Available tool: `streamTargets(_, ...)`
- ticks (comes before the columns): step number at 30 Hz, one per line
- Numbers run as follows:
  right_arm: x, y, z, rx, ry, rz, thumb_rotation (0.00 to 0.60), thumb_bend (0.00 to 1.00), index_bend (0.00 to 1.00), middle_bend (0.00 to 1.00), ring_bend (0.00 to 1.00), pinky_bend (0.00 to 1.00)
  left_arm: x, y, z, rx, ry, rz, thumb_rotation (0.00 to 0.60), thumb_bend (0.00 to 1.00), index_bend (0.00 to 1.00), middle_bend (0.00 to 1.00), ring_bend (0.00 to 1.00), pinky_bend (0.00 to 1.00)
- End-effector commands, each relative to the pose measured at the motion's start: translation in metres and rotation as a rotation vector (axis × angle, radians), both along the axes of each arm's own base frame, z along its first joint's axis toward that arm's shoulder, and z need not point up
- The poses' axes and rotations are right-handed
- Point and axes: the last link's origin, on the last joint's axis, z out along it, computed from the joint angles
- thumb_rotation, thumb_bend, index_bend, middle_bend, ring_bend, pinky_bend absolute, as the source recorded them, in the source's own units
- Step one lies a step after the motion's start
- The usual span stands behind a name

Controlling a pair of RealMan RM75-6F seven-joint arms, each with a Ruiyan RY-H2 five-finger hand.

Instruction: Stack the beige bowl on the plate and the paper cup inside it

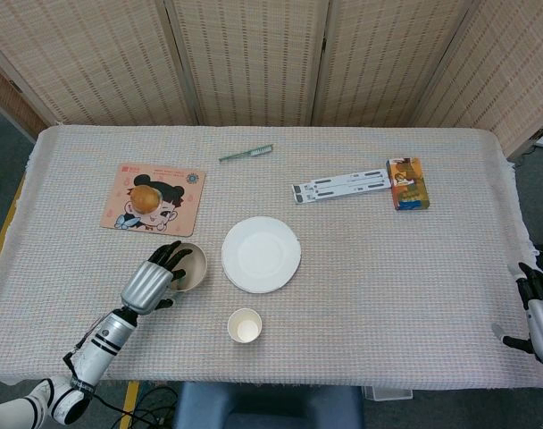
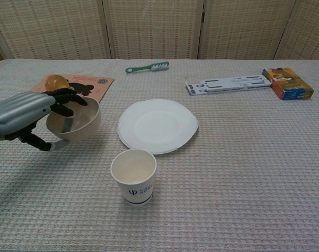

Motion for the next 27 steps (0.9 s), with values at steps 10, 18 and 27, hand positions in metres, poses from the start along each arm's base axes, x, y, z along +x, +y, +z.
streamTargets(10, -0.004, 0.003, 0.007, 0.011, -0.04, 0.0, 0.6, 0.23, 0.0, 0.0, 0.0, 0.0, 0.044, 0.016, -0.014, -0.009, 0.057, -0.075, 0.6, 0.36, 0.66, 0.2, 0.0, 0.16)
streamTargets(18, -0.009, 0.001, 0.014, -0.001, -0.065, -0.018, 0.6, 0.23, 0.0, 0.0, 0.0, 0.0, 0.068, 0.033, -0.024, -0.009, 0.085, -0.102, 0.6, 0.36, 0.66, 0.2, 0.0, 0.16)
streamTargets(27, -0.016, -0.006, 0.016, 0.006, -0.085, -0.043, 0.6, 0.23, 0.0, 0.0, 0.0, 0.0, 0.097, 0.049, -0.024, -0.008, 0.131, -0.157, 0.6, 0.36, 0.66, 0.21, 0.0, 0.16)
